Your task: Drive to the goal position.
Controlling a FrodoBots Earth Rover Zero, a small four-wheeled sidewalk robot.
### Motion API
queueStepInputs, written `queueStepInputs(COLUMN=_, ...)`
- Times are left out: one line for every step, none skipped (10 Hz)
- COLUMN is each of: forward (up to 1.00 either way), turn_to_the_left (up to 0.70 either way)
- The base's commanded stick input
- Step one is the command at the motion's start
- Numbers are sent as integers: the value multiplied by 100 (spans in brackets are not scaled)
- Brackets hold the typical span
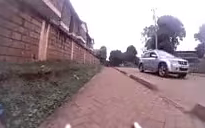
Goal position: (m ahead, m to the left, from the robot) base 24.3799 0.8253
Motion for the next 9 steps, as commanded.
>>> queueStepInputs(forward=50, turn_to_the_left=0)
queueStepInputs(forward=50, turn_to_the_left=0)
queueStepInputs(forward=50, turn_to_the_left=0)
queueStepInputs(forward=50, turn_to_the_left=-17)
queueStepInputs(forward=50, turn_to_the_left=-40)
queueStepInputs(forward=50, turn_to_the_left=-50)
queueStepInputs(forward=50, turn_to_the_left=-50)
queueStepInputs(forward=50, turn_to_the_left=-43)
queueStepInputs(forward=50, turn_to_the_left=-17)
